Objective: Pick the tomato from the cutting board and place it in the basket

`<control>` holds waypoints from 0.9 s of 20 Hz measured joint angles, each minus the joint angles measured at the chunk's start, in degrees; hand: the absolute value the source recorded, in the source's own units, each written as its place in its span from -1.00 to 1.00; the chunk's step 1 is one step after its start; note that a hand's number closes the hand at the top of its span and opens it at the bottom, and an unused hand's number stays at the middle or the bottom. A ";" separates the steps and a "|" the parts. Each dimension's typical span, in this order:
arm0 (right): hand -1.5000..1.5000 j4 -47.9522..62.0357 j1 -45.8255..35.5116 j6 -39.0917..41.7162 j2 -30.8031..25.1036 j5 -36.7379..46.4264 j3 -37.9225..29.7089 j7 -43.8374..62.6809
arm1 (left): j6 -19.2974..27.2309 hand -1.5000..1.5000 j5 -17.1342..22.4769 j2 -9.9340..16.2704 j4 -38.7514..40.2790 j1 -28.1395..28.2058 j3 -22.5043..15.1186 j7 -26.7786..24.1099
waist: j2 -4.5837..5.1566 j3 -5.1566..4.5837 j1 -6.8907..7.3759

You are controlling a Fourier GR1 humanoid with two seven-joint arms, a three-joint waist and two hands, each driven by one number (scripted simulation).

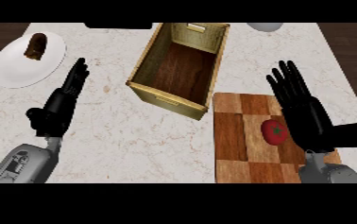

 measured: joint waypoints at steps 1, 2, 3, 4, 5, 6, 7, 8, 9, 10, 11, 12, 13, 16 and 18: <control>1.00 0.04 -0.37 1.03 -0.33 0.19 0.55 0.15 | -0.23 0.00 -0.01 0.01 -0.02 -0.29 0.30 0.31 | -0.13 0.31 -0.07; 1.00 0.14 -0.99 2.93 -1.10 0.07 1.29 0.48 | -0.37 0.00 -0.36 0.35 -0.10 -0.33 0.46 0.19 | -0.24 0.54 -0.01; 1.00 0.39 -2.20 5.09 -1.86 0.28 2.49 0.67 | -0.50 0.00 -0.83 0.97 -0.29 -0.84 0.54 0.37 | -0.29 0.74 0.24; 1.00 0.64 -3.29 7.52 -2.39 0.49 4.03 0.60 | -0.32 0.00 -1.55 1.39 -0.69 -1.14 0.45 0.22 | -0.35 0.89 0.64; 1.00 0.85 -4.27 10.53 -3.21 0.52 5.62 0.51 | -0.72 0.00 -1.90 2.39 -0.87 -1.85 0.75 0.35 | -0.35 1.02 0.98; 1.00 0.56 -5.49 13.53 -4.06 0.47 7.38 0.83 | -0.80 0.00 -2.55 3.32 -1.27 -2.68 0.89 0.50 | -0.42 1.14 1.37; 1.00 0.67 -4.66 10.92 -1.23 -2.01 4.95 -0.77 | -0.65 0.00 -2.61 3.58 -1.14 -2.41 1.11 0.49 | -0.42 1.64 0.16; 1.00 0.81 -4.66 13.05 -0.28 -3.69 7.10 0.30 | -0.99 0.00 -2.98 3.84 -1.40 -2.43 0.73 0.45 | -0.42 1.64 0.61; 1.00 0.76 -3.73 14.82 1.16 -4.85 9.73 0.75 | -1.22 0.00 -3.13 4.16 -1.48 -2.83 0.67 1.07 | -0.46 1.60 0.58; -1.00 -0.19 -2.81 15.31 2.17 -3.50 12.59 0.65 | -1.81 0.00 -3.07 5.08 -1.74 -2.41 1.15 0.97 | -0.58 1.54 0.54; -1.00 -1.76 -1.46 15.22 2.92 -1.52 15.22 0.30 | -2.22 0.00 -3.10 5.40 -1.47 -2.18 1.53 0.89 | -0.66 1.49 0.27; -1.00 -3.59 0.24 14.33 3.67 1.18 17.94 -0.17 | -2.39 0.00 -3.06 5.69 -1.83 -2.31 1.91 1.46 | -0.76 1.44 -0.01; -1.00 -5.09 1.10 13.26 3.89 4.13 19.81 -0.54 | -2.29 0.00 -3.34 5.53 -2.03 -1.93 1.90 1.49 | -0.82 1.41 -0.18; -1.00 -9.80 0.85 9.13 2.82 12.50 21.85 0.37 | -2.03 0.00 -4.02 5.67 -3.62 -1.21 1.65 2.65 | -1.05 1.33 -0.56; -1.00 -12.75 -1.46 7.03 -0.12 17.83 20.45 2.76 | -1.94 0.00 -4.32 5.92 -3.46 -0.69 1.85 2.47 | -1.25 1.22 -0.92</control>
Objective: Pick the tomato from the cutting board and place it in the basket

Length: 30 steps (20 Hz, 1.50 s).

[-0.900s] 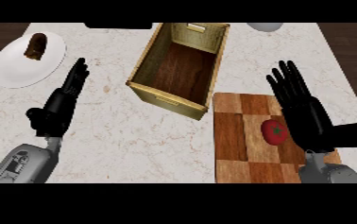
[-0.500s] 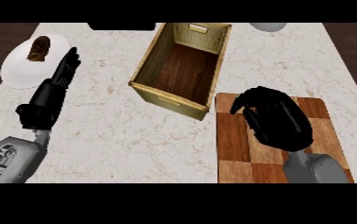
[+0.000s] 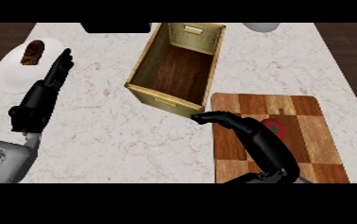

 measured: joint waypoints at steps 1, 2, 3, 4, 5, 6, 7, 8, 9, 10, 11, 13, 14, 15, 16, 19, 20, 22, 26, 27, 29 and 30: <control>-1.00 -1.05 -1.15 -0.47 -2.02 2.67 -0.87 1.16 | 0.15 0.00 -0.11 0.07 -0.38 0.32 0.04 0.01 | -0.10 -0.03 -0.01; -1.00 -1.73 -2.53 -0.82 -4.07 5.47 -1.56 2.74 | 0.07 0.00 -0.08 0.26 -0.60 -0.02 0.14 0.57 | -0.16 -0.06 -0.16; -1.00 -2.35 -4.49 -0.78 -6.33 7.65 -2.84 4.74 | 0.07 0.00 -0.09 0.32 -0.89 -0.09 0.18 0.76 | -0.19 -0.10 -0.10; -1.00 -3.14 -6.18 -0.11 -8.89 9.58 -3.71 6.95 | 0.04 0.00 -0.07 0.45 -1.07 -0.08 0.26 1.04 | -0.25 -0.14 -0.10; -1.00 -3.59 -8.04 1.10 -11.56 11.39 -4.31 9.01 | -0.02 0.00 -0.10 0.51 -1.29 -0.17 0.26 1.24 | -0.25 -0.18 0.01; -1.00 -3.71 -10.00 2.80 -14.20 12.98 -4.57 10.89 | -0.13 0.00 -0.13 0.39 -1.29 -0.31 0.17 1.26 | -0.16 -0.22 0.14; -1.00 -4.15 -11.82 5.09 -16.98 13.88 -4.77 12.78 | -0.12 0.00 -0.14 0.34 -1.42 -0.45 0.18 1.41 | -0.14 -0.25 0.26; -1.00 -4.17 -13.71 7.74 -19.65 14.48 -4.76 14.31 | -0.19 0.00 -0.22 0.20 -1.33 -0.50 0.08 1.34 | -0.03 -0.27 0.47; -1.00 -4.09 -15.45 10.68 -22.32 14.83 -4.56 15.64 | -0.32 0.00 -0.34 0.09 -1.41 -0.47 -0.15 1.31 | 0.05 -0.29 0.74; -1.00 -4.00 -17.03 13.80 -24.74 14.57 -4.36 16.89 | -0.41 0.00 -0.47 0.12 -1.65 -0.29 -0.29 1.30 | 0.10 -0.29 1.05; -1.00 -3.94 -18.45 17.05 -26.98 14.13 -3.88 17.95 | -0.33 0.00 -0.58 -0.04 -1.86 -0.28 -0.44 1.49 | 0.16 -0.28 1.23; -1.00 -3.35 -21.49 23.62 -30.92 12.03 -3.57 19.44 | 0.13 0.00 -1.05 -0.51 -1.96 -0.72 -0.68 2.00 | 0.33 -0.23 1.37; -1.00 -3.08 -23.11 26.69 -32.26 10.65 -3.31 20.50 | 0.01 0.00 -1.03 -0.48 -1.95 -1.08 -0.49 2.23 | 0.38 -0.21 1.42; -1.00 -2.67 -24.37 29.47 -33.38 9.26 -3.14 21.50 | 0.22 0.00 -1.37 -0.46 -2.57 -1.10 -0.58 2.68 | 0.39 -0.18 1.48; -1.00 -1.73 -25.79 32.27 -34.45 7.61 -3.25 22.36 | -0.05 0.00 -1.20 -0.45 -2.86 -1.24 -0.43 2.99 | 0.43 -0.15 1.52; -1.00 2.12 -30.87 39.64 -35.91 3.17 -3.49 24.80 | -1.14 0.00 -1.12 -0.28 -2.59 -0.96 0.39 2.43 | 0.57 -0.09 1.65; -1.00 3.16 -31.68 41.35 -36.08 2.55 -3.48 25.11 | -1.37 0.00 -1.15 -0.48 -2.30 -1.20 0.74 2.52 | 0.59 -0.07 1.52; -1.00 5.46 -33.00 44.02 -36.02 2.69 -3.32 24.97 | -2.01 0.00 -1.43 -0.62 -2.25 -0.90 1.26 2.48 | 0.63 -0.02 1.41; -1.00 8.21 -32.85 46.35 -34.04 5.84 -2.33 24.31 | -1.73 0.00 -3.03 -2.03 -2.55 -0.27 1.91 2.70 | 0.66 0.05 1.17; -1.00 8.93 -32.77 47.14 -33.84 6.82 -2.47 23.45 | -1.72 0.00 -3.56 -2.54 -2.55 0.17 1.93 2.38 | 0.67 0.07 1.13; -1.00 10.02 -32.39 48.56 -33.56 8.72 -3.20 21.62 | -2.40 0.00 -3.84 -2.65 -3.36 1.32 2.78 2.22 | 0.66 0.09 1.09; -1.00 9.92 -31.25 48.86 -33.41 10.43 -3.17 20.35 | -2.55 0.00 -4.16 -2.99 -2.90 0.86 3.15 2.38 | 0.66 0.09 0.98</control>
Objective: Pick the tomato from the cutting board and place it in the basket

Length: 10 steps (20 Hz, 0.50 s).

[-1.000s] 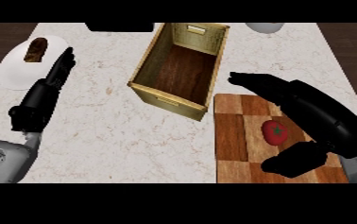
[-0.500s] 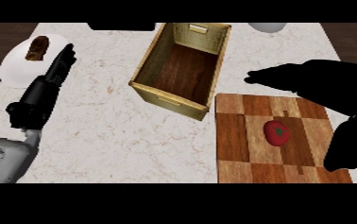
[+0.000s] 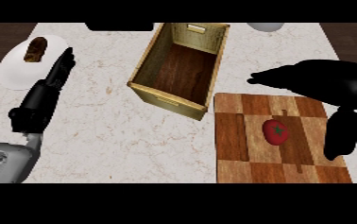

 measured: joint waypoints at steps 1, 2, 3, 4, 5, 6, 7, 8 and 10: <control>-1.00 0.46 0.23 0.07 0.96 1.58 0.33 -0.29 | -0.34 0.00 -0.13 -0.16 -0.31 -0.31 0.32 0.76 | 0.00 0.01 -0.01; -1.00 1.05 0.64 0.01 1.96 3.71 1.13 -1.01 | -0.39 0.00 -0.47 -0.31 -0.85 -0.43 0.43 1.40 | 0.01 0.02 0.05; -1.00 1.75 0.58 0.07 2.89 5.48 1.78 -1.60 | -0.52 0.00 -0.78 -0.41 -1.04 -1.08 0.70 2.29 | 0.03 0.03 0.06; -1.00 2.47 1.06 0.06 3.48 7.51 2.27 -2.66 | -0.83 0.00 -0.97 -0.46 -1.30 -0.61 1.05 2.20 | 0.04 0.03 0.10; -1.00 2.95 1.46 0.13 3.91 9.17 2.80 -3.44 | -0.99 0.00 -1.30 -0.55 -1.85 -0.92 1.12 3.25 | 0.04 0.04 0.08; -1.00 3.39 1.91 0.16 4.23 10.92 3.42 -4.22 | -1.58 0.00 -1.04 -0.41 -2.43 -0.45 1.64 3.42 | 0.03 0.04 0.12; -1.00 4.30 1.97 0.21 4.82 12.57 4.00 -4.98 | -1.68 0.00 -1.34 -0.56 -3.14 0.34 1.80 3.33 | 0.03 0.05 0.18; -1.00 4.24 2.73 0.37 4.74 13.92 4.37 -5.85 | -1.58 0.00 -1.76 -0.88 -3.87 0.66 1.84 3.88 | 0.02 0.04 0.13; -1.00 5.02 3.78 0.57 4.43 17.05 5.18 -8.28 | -1.70 0.00 -2.40 -1.47 -4.38 1.58 2.28 3.44 | 0.01 0.05 0.08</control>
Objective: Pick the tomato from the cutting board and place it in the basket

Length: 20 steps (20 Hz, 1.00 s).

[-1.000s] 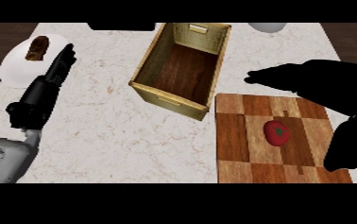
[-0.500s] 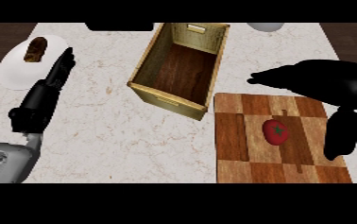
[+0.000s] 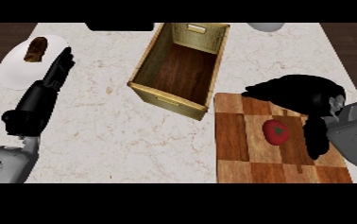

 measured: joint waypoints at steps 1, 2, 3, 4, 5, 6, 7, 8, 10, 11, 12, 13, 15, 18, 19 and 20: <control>-1.00 0.62 0.69 -0.59 0.26 1.89 0.69 -1.28 | -0.12 0.00 -0.51 -0.65 0.67 0.31 -0.05 -0.85 | 0.02 0.00 -0.04; -1.00 1.11 1.27 -0.95 0.56 3.63 1.04 -2.34 | -0.59 0.00 -0.56 -0.73 0.31 0.30 0.40 -0.51 | 0.02 0.00 -0.06; -1.00 2.59 1.42 -1.79 1.09 5.61 1.74 -3.62 | -0.54 0.00 -1.20 -1.22 0.89 -0.22 0.44 -0.47 | 0.05 0.00 -0.06; -1.00 2.85 2.57 -2.66 0.85 7.36 2.23 -5.01 | -0.80 0.00 -1.47 -1.26 0.58 -0.16 0.75 -0.22 | 0.04 0.00 -0.11; -1.00 3.55 3.22 -3.40 1.03 9.05 2.51 -6.25 | -1.21 0.00 -1.65 -1.24 0.31 0.00 1.30 -0.11 | 0.03 0.00 -0.12; -1.00 4.22 3.79 -4.16 1.20 10.47 2.43 -7.56 | -1.59 0.00 -1.75 -1.26 -0.60 0.56 1.73 0.28 | 0.02 0.01 -0.12; -1.00 5.22 3.82 -4.37 1.26 11.80 2.29 -9.03 | -1.98 0.00 -1.90 -1.49 -1.09 0.52 2.02 1.01 | 0.01 0.01 -0.12; -1.00 6.01 4.18 -5.01 1.95 13.19 2.40 -9.77 | -2.41 0.00 -2.23 -1.83 -0.68 0.89 2.33 0.46 | 0.00 0.00 -0.15; -1.00 8.54 4.86 -7.74 1.93 16.38 2.94 -13.45 | -2.83 0.00 -2.92 -2.45 -0.08 -0.39 2.75 1.18 | 0.04 0.00 -0.18; -1.00 8.98 5.27 -8.15 2.46 17.51 2.79 -13.98 | -2.67 0.00 -3.58 -3.13 -0.09 0.28 2.82 0.68 | 0.02 0.01 -0.21; -1.00 10.21 5.36 -8.93 2.43 18.72 2.55 -15.68 | -2.85 0.00 -3.85 -3.46 -0.56 0.41 3.06 1.15 | 0.02 0.00 -0.19; -1.00 10.20 5.86 -9.21 3.12 19.60 2.08 -15.83 | -3.11 0.00 -4.18 -3.82 -1.03 0.60 3.31 1.38 | 0.00 0.00 -0.24; -1.00 11.29 6.09 -10.17 4.47 21.71 1.79 -17.01 | -4.23 0.00 -4.38 -4.15 0.18 0.59 4.53 0.39 | -0.01 -0.01 -0.27; -1.00 13.69 7.21 -12.85 4.76 24.99 1.31 -20.94 | -5.13 0.00 -5.12 -4.94 -0.79 0.94 5.21 1.34 | -0.02 -0.01 -0.26; -1.00 14.22 7.27 -13.32 4.97 25.87 0.78 -21.91 | -5.20 0.00 -5.63 -5.45 -0.71 0.64 5.34 1.72 | -0.02 0.00 -0.29; -1.00 14.86 7.53 -13.93 5.23 26.81 0.35 -22.94 | -5.47 0.00 -5.97 -5.74 -1.08 0.64 5.63 2.01 | -0.03 -0.01 -0.30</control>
